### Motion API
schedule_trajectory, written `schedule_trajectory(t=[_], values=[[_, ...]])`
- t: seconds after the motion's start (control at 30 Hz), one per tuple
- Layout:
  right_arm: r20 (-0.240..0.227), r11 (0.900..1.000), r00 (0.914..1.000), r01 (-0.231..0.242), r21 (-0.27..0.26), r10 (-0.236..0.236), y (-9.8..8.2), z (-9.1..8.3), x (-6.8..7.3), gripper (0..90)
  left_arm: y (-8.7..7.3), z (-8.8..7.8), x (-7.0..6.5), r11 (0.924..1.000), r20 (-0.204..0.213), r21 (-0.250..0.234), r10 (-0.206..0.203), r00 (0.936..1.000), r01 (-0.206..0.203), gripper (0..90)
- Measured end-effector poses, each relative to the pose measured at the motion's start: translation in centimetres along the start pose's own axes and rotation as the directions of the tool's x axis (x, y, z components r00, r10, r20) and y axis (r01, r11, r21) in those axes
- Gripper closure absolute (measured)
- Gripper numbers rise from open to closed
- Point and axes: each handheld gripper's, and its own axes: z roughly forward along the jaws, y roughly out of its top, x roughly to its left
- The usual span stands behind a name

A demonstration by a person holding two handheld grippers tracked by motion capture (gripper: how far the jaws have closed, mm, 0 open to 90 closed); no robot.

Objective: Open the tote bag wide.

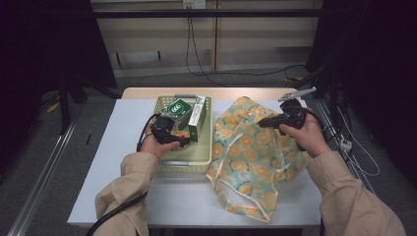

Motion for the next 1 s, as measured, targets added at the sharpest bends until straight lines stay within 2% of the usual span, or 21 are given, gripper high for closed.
schedule_trajectory(t=[0.03,0.13,0.17,0.27,0.37,0.43,0.5,0.57,0.63,0.73,0.77,0.97,1.0], values=[[0.002,1.0,1.0,0.0,0.001,0.0,0.0,0.0,0.0,90.0,0.0,0.2,-0.1,1.0,-0.015,0.005,0.004,0.9999,-0.004,7.3],[0.004,1.0,1.0,0.001,0.005,-0.001,0.0,0.0,0.0,90.0,0.1,0.8,-0.2,0.9989,-0.026,0.042,0.023,0.9994,-0.022,8.3],[0.001,1.0,1.0,0.002,0.005,-0.002,0.0,0.0,0.0,90.0,0.1,1.0,-0.2,0.9984,-0.043,0.05,0.028,0.9987,-0.025,8.3],[-0.001,1.0,1.0,0.005,0.008,-0.005,-0.2,0.1,0.1,90.0,-0.1,1.6,-0.3,0.9951,-0.04,0.096,0.027,0.9988,-0.023,11.3],[-0.001,1.0,1.0,0.008,0.014,-0.008,-0.2,0.2,0.1,90.0,-0.2,1.8,-0.5,0.9904,-0.048,0.132,0.048,0.9977,-0.041,13.6],[0.0,1.0,1.0,0.007,0.013,-0.007,-0.3,0.2,0.1,90.0,-0.2,1.8,-0.5,0.9915,-0.051,0.128,0.031,0.9982,-0.024,19.9],[0.0,1.0,1.0,0.005,0.011,-0.005,-0.3,0.2,0.1,90.0,-0.1,1.6,-0.4,0.99,-0.06,0.14,0.024,0.9979,-0.016,20.2],[0.003,1.0,1.0,0.002,0.011,-0.002,-0.3,0.1,0.1,90.0,0.0,1.4,-0.5,0.9921,-0.061,0.124,0.027,0.9977,-0.019,20.3],[0.003,1.0,1.0,0.0,0.008,0.0,-0.4,0.1,0.1,90.0,0.1,0.9,-0.5,0.9963,-0.029,0.086,0.006,0.9996,-0.003,20.4],[0.008,1.0,1.0,-0.002,0.009,0.002,-0.5,0.1,0.0,90.0,0.5,-0.1,-0.3,0.9994,-0.019,0.022,-0.025,0.9995,0.025,20.4],[0.01,1.0,0.9999,-0.003,0.007,0.003,-0.5,0.1,0.0,90.0,0.6,-0.4,-0.3,0.9997,-0.017,0.011,-0.02,0.9997,0.02,20.5],[0.016,1.0,0.9998,-0.01,0.01,0.01,-0.5,0.3,-0.1,90.0,2.0,-2.3,-0.5,0.9996,-0.003,-0.022,-0.017,0.9998,0.017,20.5],[0.02,1.0,0.9998,-0.008,0.012,0.007,-0.5,0.3,0.0,90.0,2.3,-2.7,-0.6,0.9993,0.014,-0.029,-0.025,0.9996,0.025,20.5]])
